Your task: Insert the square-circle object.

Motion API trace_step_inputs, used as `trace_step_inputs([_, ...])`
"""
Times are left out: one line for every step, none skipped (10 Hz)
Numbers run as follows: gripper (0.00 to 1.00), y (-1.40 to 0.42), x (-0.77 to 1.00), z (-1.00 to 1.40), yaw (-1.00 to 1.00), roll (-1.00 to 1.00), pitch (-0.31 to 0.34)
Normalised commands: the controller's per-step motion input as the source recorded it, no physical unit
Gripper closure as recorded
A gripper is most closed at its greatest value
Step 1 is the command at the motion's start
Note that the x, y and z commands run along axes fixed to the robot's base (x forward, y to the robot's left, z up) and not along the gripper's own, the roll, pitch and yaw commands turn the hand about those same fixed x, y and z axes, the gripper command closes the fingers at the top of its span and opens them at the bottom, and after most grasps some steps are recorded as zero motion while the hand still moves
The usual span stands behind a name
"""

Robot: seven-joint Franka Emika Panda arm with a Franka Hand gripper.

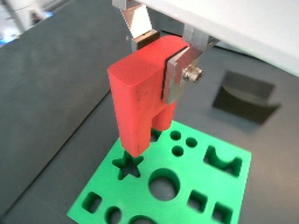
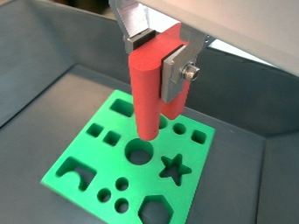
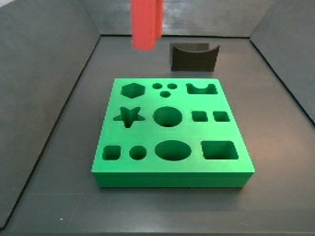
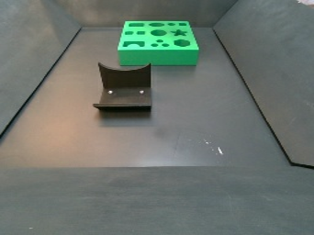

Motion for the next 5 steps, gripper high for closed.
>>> trace_step_inputs([1.00, -0.59, 0.00, -0.49, -0.63, 0.00, -0.173])
trace_step_inputs([1.00, -0.67, 0.00, -0.57, -0.51, 0.01, -0.200])
trace_step_inputs([1.00, -0.70, 0.00, -0.60, -0.47, 0.00, -0.209])
trace_step_inputs([1.00, -0.66, 0.00, -0.60, -0.48, 0.00, -0.187])
trace_step_inputs([1.00, -0.65, 0.00, -0.57, -0.52, 0.00, -0.184])
